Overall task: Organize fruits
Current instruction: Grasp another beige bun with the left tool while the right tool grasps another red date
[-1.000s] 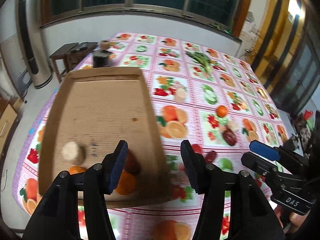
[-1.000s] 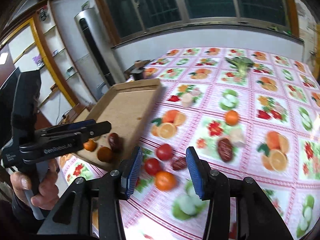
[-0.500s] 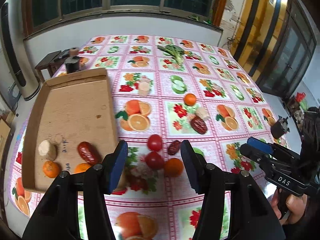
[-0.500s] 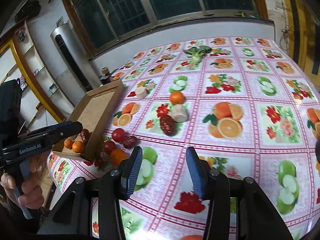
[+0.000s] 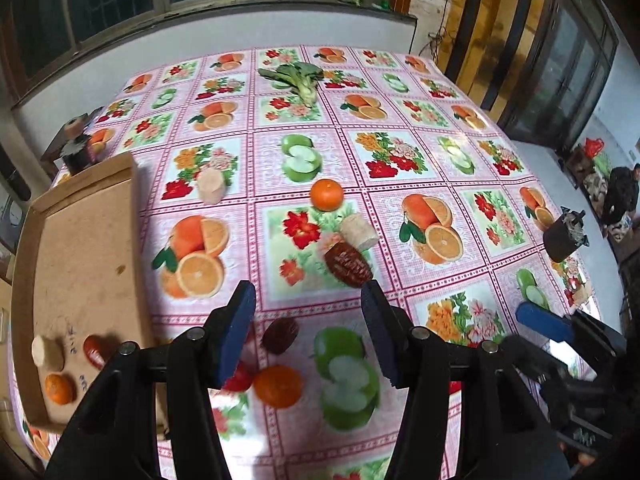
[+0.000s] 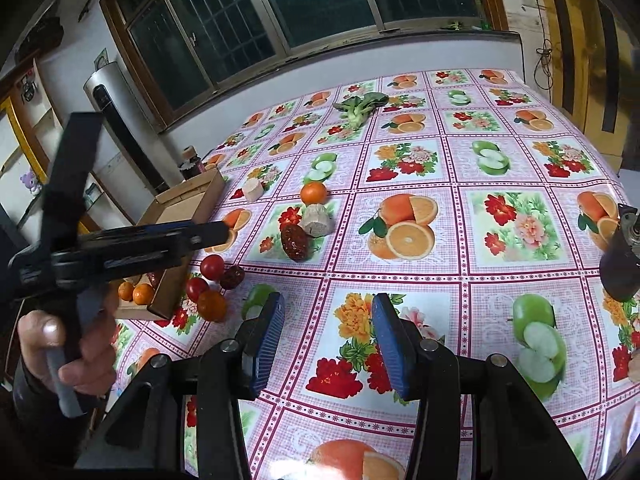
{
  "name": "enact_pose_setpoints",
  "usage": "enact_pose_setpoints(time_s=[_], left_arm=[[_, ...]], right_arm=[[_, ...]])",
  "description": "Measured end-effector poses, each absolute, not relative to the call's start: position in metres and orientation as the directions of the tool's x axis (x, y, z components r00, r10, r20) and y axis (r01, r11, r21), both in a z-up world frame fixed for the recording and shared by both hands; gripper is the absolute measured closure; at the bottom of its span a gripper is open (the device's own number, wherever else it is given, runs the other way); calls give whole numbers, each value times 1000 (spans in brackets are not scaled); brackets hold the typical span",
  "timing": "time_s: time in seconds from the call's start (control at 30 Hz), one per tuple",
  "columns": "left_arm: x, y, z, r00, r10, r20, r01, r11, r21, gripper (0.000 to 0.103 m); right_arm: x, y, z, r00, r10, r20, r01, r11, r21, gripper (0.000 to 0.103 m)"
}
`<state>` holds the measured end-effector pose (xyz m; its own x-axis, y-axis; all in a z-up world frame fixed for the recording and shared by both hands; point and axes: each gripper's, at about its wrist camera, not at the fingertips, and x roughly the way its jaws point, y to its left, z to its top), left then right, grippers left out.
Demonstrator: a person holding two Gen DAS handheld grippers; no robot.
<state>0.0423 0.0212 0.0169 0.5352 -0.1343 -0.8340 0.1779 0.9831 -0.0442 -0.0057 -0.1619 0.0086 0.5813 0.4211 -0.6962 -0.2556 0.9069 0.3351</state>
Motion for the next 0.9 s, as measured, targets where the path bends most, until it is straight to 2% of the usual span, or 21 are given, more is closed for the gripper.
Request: enact_pose_setpoints(time_s=[0.23,0.37,0.9], left_arm=[[57,8,9,513,-119,-850,181,983,-28,50],[65,8,6,506,-107,-856,178,984,-18,50],[91,38,0,504,-109,-857,152,988,-36,50]], right_arm=[[2,-163,15,580,427,-694,-276,904,325,56],[8,-164,16,586,429,-687,-278,903,327,50],[36,-147,-3,535,428,-728,-293,903,315,50]])
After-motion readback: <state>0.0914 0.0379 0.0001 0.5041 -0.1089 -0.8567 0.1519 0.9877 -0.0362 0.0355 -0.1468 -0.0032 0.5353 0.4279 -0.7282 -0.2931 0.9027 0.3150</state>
